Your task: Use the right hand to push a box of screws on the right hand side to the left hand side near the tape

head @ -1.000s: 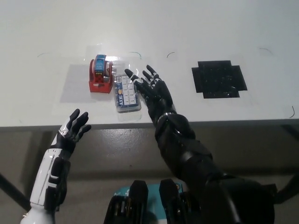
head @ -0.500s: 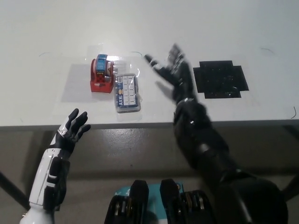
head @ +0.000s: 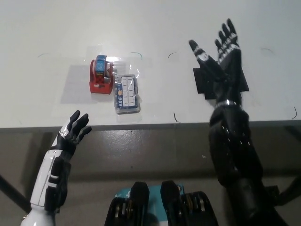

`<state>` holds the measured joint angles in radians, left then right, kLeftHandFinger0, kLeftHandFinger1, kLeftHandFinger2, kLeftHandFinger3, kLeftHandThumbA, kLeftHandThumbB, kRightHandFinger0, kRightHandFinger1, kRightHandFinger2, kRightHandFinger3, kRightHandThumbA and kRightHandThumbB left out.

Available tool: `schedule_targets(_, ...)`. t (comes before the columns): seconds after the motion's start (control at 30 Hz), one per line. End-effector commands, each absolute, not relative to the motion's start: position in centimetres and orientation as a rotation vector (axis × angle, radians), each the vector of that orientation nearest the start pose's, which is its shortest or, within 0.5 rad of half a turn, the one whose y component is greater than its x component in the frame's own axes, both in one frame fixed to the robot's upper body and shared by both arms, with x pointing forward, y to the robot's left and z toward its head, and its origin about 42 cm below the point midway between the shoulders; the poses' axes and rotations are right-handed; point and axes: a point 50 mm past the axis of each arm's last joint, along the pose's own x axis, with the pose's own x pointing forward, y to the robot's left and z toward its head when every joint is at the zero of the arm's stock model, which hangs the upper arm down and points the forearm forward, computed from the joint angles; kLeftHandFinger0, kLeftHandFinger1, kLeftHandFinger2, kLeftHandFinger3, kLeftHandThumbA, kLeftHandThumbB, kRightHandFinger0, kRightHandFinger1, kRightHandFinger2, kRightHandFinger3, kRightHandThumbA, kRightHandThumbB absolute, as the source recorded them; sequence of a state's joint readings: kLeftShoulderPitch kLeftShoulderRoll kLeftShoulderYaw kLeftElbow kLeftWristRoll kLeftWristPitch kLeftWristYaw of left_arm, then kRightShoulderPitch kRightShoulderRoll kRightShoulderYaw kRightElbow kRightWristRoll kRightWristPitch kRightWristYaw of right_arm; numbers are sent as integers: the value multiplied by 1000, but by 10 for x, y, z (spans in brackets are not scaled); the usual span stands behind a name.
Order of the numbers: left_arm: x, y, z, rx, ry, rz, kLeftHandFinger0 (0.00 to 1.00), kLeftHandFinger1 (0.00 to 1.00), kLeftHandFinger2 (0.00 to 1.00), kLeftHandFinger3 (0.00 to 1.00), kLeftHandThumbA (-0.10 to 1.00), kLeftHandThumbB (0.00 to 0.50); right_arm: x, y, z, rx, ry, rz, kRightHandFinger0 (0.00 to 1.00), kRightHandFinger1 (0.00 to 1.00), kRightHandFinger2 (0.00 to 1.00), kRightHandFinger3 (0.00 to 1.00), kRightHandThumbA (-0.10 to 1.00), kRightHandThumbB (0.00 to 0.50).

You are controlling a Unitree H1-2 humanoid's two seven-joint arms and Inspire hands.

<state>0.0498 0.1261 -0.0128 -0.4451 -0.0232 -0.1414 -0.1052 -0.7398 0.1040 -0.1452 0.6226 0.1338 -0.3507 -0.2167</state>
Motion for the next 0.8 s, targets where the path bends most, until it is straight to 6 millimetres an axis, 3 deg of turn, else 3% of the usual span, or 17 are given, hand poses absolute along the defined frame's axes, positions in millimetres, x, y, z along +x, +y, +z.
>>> schedule_targets(0.0, 248, 235, 233, 167, -611, -161, 1000, 1000, 1000, 1000, 1000, 39, 347, -177, 332, 163, -950, 117, 1000, 1000, 1000, 1000, 1000, 275)
schedule_targets(0.17, 248, 238, 234, 180, -608, -164, 1000, 1000, 1000, 1000, 1000, 36, 291, -215, 298, 122, -915, 156, 1000, 1000, 1000, 1000, 1000, 285)
schedule_targets(0.3, 249, 240, 233, 187, -610, -166, 1000, 1000, 1000, 1000, 1000, 26, 246, -243, 271, 63, -838, 149, 1000, 1000, 1000, 1000, 1000, 326)
schedule_targets(0.4, 250, 242, 232, 188, -608, -165, 1000, 1000, 1000, 1000, 1000, 27, 232, -253, 262, 33, -824, 157, 1000, 1000, 1000, 1000, 1000, 334)
schedule_targets(0.57, 249, 247, 230, 188, -599, -164, 1000, 1000, 1000, 1000, 1000, 27, 200, -271, 234, -58, -754, 127, 1000, 1000, 1000, 1000, 1000, 263)
schedule_targets(0.77, 253, 253, 229, 209, -598, -150, 1000, 1000, 1000, 1000, 1000, 18, 197, -269, 214, -51, -676, 154, 1000, 1000, 1000, 1000, 1000, 231)
